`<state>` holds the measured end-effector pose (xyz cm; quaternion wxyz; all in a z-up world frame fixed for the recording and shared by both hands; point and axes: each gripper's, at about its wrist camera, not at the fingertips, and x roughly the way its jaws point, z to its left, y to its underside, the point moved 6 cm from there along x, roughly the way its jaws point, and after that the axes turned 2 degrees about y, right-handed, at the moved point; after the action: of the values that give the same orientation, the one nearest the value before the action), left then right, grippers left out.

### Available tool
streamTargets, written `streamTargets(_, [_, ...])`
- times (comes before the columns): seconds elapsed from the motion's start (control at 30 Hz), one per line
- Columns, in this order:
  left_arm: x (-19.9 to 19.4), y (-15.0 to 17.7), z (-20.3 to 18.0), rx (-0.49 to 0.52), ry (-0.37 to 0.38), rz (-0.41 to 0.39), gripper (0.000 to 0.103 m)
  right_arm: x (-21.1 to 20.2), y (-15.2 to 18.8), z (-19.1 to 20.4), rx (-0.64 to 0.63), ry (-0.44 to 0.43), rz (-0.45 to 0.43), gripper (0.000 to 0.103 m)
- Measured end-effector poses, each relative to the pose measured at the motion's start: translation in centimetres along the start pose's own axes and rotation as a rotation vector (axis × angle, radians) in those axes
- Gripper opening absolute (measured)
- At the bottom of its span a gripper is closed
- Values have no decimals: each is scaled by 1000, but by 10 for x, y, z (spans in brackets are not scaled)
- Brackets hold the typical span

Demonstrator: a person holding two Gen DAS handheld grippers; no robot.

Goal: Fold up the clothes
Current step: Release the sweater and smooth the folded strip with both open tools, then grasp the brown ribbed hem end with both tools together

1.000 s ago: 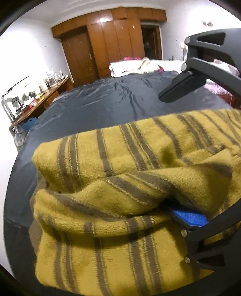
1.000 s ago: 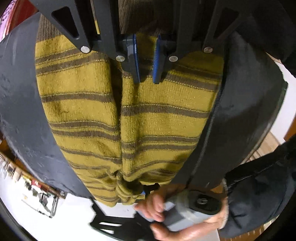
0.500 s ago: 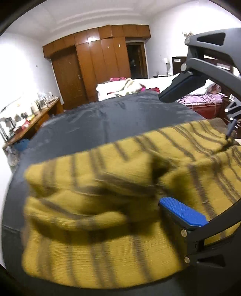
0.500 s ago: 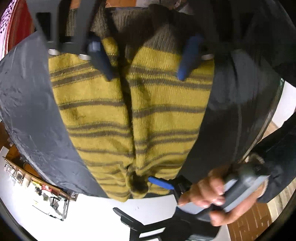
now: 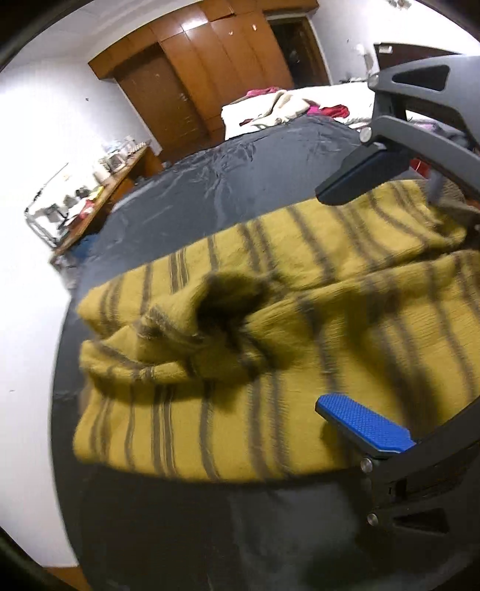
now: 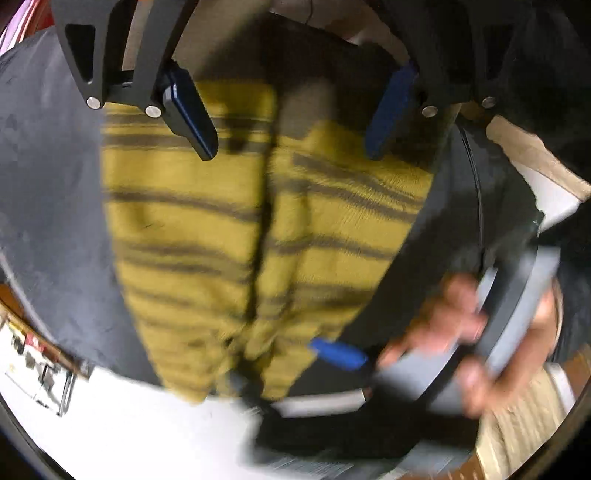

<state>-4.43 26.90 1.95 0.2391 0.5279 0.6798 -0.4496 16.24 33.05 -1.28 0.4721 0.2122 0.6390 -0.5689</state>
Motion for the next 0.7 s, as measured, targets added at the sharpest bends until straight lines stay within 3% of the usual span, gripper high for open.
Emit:
streamTargets(0.23, [-10, 67, -3, -91, -123, -33, 102, -20, 12, -60, -44, 29, -25, 84])
streamTargets(0.4, [-16, 117, 15, -183, -204, -44, 102, -31, 33, -88, 5, -22, -15, 84])
streamTargets(0.57, [-20, 150, 33, -248, -252, -54, 102, -36, 58, -101, 23, -66, 26, 84])
streamTargets(0.7, [-20, 159, 39, -282, -220, -77, 102, -30, 66, -110, 38, -121, 62, 84])
